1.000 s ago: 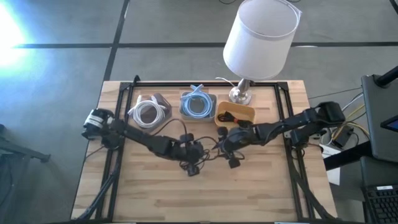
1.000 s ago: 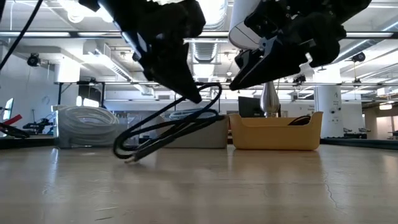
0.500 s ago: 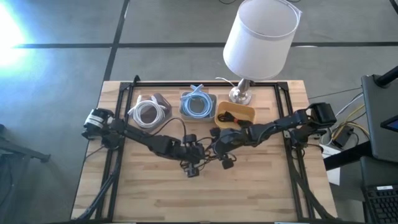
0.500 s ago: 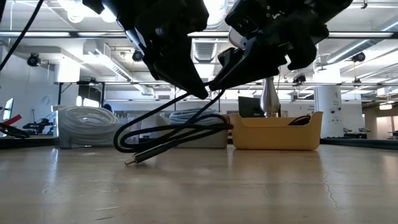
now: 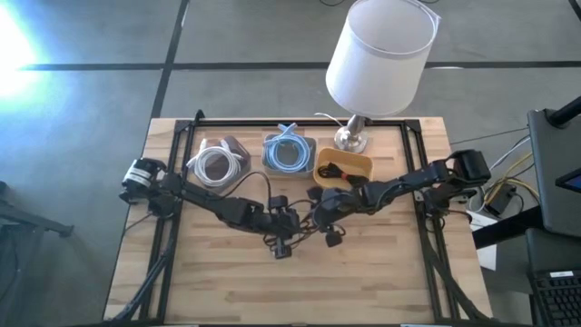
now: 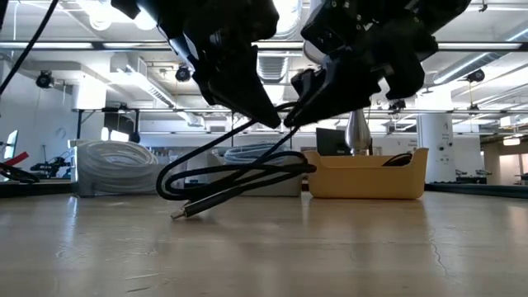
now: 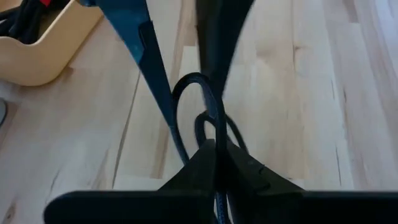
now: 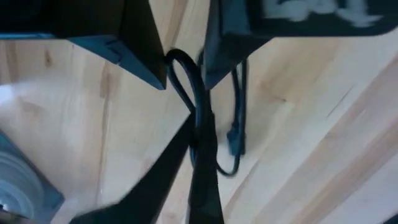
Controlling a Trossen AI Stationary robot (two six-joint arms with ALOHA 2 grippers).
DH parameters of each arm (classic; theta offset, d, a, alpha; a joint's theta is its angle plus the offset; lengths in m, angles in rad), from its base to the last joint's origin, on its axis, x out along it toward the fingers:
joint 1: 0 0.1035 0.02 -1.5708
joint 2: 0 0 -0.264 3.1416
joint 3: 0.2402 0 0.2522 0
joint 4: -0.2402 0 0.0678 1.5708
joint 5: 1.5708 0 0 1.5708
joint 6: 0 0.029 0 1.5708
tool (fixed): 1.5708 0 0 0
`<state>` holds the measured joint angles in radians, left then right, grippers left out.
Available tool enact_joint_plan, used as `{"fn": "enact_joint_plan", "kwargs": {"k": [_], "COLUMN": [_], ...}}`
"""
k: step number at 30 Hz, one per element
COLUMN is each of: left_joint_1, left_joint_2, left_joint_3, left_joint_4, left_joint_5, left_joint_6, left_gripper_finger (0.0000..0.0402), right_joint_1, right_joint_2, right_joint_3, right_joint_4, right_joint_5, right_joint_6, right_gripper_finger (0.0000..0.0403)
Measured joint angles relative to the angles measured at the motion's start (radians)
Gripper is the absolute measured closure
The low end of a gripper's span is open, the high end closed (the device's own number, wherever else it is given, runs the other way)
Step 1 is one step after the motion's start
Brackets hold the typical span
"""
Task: Pick & Place USB Port
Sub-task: Put the black USB cable into the yellow bin
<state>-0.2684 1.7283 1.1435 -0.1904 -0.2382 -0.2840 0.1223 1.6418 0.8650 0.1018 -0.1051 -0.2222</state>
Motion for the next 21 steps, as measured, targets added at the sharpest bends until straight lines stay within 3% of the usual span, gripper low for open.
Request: {"fn": "enact_joint_plan", "kwargs": {"k": [9, 15, 21], "left_joint_1": [0.0, 0.002, -0.001], "left_joint_2": [0.001, 0.001, 0.001], "left_joint_3": [-0.001, -0.002, -0.002], "left_joint_4": [-0.002, 0.0, -0.009], "left_joint_5": [-0.002, -0.009, -0.025], "left_joint_6": [-0.004, -0.032, -0.027], "left_gripper_finger": [0.0374, 0.0369, 0.0337], "right_joint_1": [0.0, 0.001, -0.001], "right_joint_2": [0.008, 0.001, 0.001], "right_joint_3": [-0.002, 0.0, -0.002], "right_joint_4": [-0.003, -0.071, -0.138], "right_joint_5": [0.025, 0.078, 0.084], "right_joint_6": [-0.012, 0.038, 0.13], "right_gripper_finger": [0.0386, 0.0389, 0.0389]}}
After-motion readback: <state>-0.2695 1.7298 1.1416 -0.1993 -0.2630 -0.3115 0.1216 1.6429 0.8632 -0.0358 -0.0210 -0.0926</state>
